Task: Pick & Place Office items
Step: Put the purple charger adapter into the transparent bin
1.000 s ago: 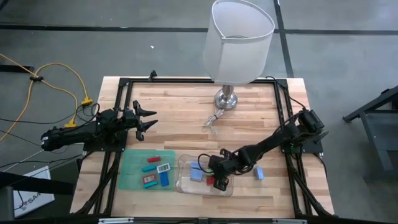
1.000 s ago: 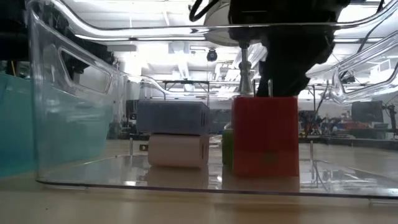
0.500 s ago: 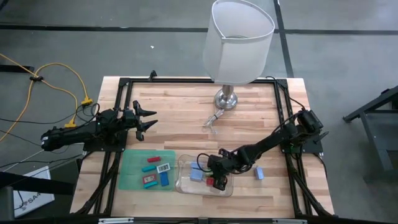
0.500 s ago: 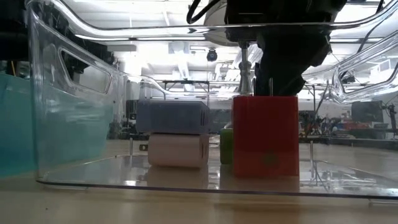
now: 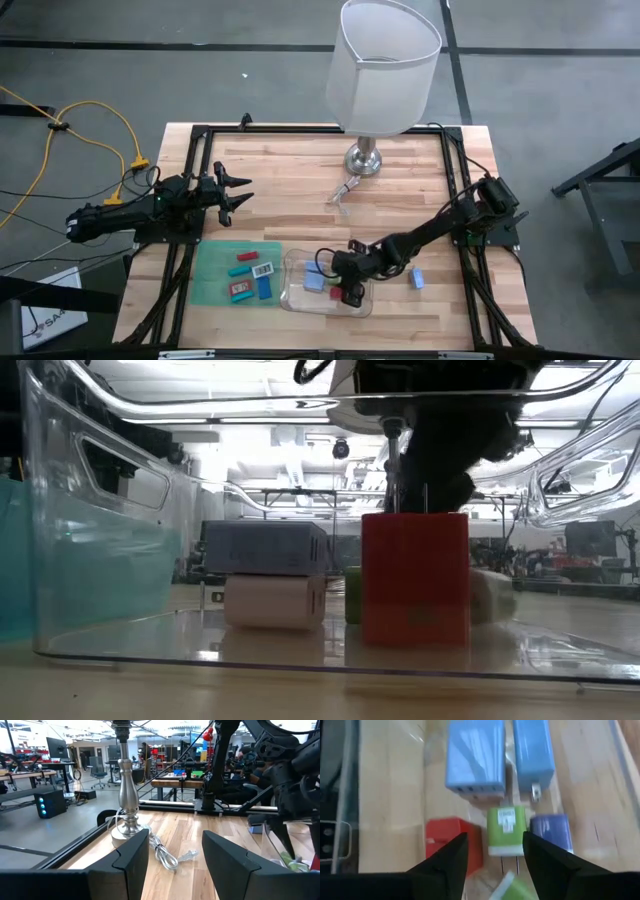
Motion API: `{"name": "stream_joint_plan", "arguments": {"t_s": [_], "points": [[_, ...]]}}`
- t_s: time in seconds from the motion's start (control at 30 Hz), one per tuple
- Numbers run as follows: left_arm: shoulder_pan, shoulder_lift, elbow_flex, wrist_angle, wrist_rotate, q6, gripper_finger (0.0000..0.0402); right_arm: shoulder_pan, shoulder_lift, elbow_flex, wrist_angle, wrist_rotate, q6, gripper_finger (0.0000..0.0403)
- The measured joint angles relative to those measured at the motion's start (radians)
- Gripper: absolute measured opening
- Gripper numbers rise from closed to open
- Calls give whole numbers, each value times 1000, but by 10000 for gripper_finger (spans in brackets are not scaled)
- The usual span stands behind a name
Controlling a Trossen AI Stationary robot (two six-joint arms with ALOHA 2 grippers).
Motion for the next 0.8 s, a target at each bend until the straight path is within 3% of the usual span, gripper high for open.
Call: {"name": "stream_joint_plan", "arguments": {"t_s": [0.23,0.53,0.8], "points": [[0,0,0,0,0,0,177,-5,-66,0,-6,77,-96,174],[0,0,0,0,0,0,177,3,-227,0,-78,257,-278,174],[0,0,0,0,0,0,177,63,-345,0,-305,366,-193,174]]}}
